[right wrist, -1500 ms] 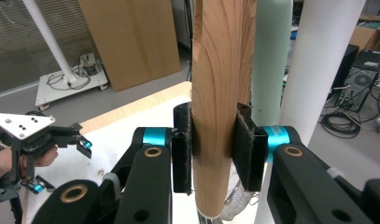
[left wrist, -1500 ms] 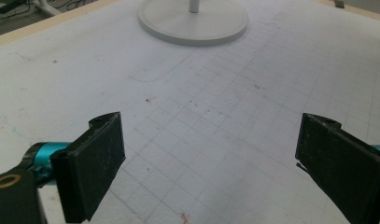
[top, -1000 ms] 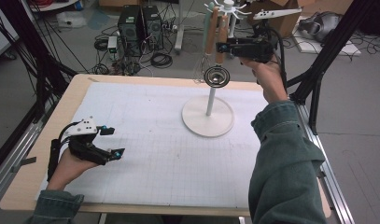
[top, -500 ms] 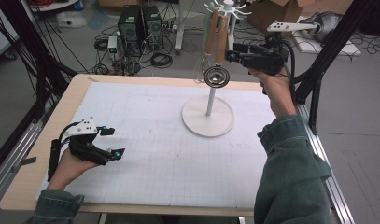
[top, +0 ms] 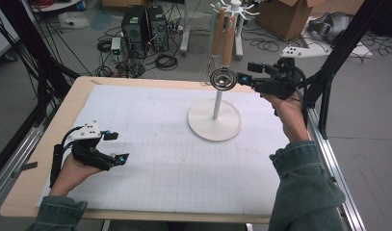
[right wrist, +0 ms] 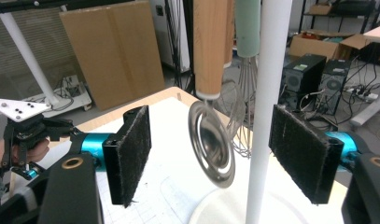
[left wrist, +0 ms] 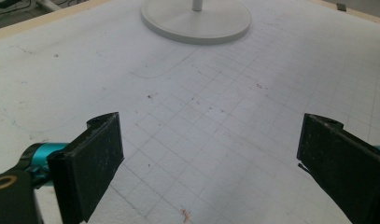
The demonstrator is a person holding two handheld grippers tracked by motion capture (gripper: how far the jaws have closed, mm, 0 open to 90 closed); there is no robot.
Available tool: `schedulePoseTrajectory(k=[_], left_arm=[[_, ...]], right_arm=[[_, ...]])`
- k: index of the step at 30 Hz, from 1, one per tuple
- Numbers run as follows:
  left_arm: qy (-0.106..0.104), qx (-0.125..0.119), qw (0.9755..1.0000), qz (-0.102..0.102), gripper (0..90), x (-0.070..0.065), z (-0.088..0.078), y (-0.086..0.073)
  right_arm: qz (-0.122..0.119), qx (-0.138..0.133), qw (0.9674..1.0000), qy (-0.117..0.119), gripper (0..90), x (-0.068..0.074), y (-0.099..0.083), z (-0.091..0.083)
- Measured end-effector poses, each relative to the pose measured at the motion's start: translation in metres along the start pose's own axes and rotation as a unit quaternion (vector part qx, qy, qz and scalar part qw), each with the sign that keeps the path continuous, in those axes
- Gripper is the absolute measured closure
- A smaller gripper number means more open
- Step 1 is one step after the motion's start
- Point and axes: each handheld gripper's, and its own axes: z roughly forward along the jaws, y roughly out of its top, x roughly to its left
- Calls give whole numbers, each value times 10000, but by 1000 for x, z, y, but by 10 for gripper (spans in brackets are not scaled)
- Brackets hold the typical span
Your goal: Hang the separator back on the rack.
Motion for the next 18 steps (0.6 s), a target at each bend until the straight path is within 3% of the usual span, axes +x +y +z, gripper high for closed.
schedulePoseTrajectory(k=[7, 18], left_arm=[[-16, -5, 10000, -11, 67, 0, 0, 0], [-37, -17, 10000, -48, 64, 1, 1, -1]], right_arm=[[45, -67, 10000, 16, 252, 7, -19, -5], [159, 178, 9997, -58, 217, 9, -51, -6]])
